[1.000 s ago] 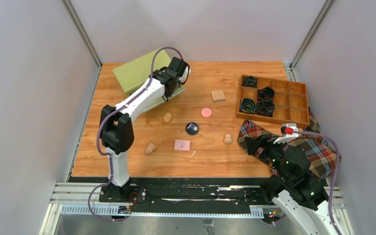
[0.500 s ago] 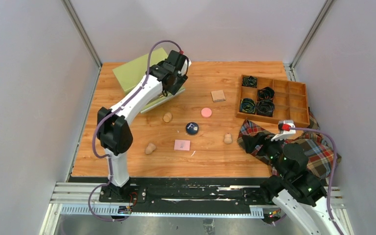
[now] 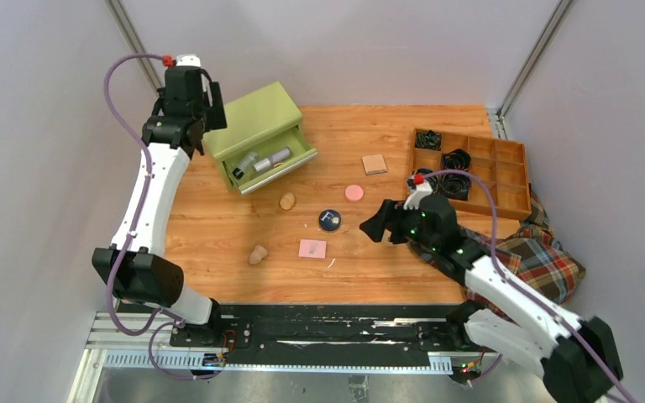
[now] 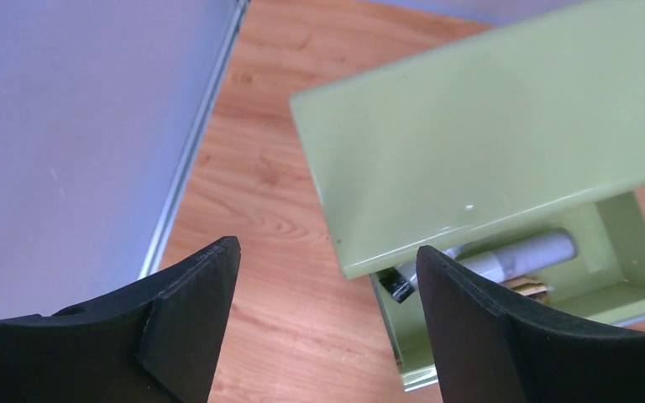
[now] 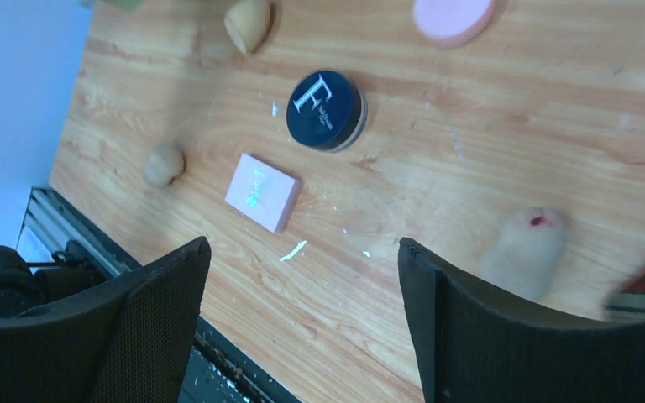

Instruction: Organize the makeup

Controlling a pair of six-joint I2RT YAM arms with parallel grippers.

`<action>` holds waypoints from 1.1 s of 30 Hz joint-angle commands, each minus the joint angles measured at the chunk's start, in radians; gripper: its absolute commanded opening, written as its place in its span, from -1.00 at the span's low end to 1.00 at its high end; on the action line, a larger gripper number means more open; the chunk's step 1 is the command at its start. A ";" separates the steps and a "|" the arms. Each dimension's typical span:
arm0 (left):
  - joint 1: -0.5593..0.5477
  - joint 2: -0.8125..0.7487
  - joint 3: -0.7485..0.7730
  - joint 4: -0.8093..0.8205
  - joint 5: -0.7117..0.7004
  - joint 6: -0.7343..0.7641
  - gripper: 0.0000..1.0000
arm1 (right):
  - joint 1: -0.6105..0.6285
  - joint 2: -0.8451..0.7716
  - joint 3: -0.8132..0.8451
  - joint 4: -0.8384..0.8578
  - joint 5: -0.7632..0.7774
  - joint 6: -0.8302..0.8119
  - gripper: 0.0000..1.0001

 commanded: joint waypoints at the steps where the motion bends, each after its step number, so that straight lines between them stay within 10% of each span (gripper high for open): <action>1: 0.092 -0.001 -0.099 0.040 0.140 -0.157 0.62 | 0.038 0.200 0.094 0.190 -0.158 0.044 0.62; 12: 0.174 0.161 -0.061 0.085 0.194 -0.184 0.63 | 0.135 0.694 0.397 0.423 -0.216 0.103 0.06; 33: 0.188 0.214 -0.193 0.142 0.261 -0.208 0.53 | 0.141 1.317 1.042 0.329 -0.245 0.112 -0.49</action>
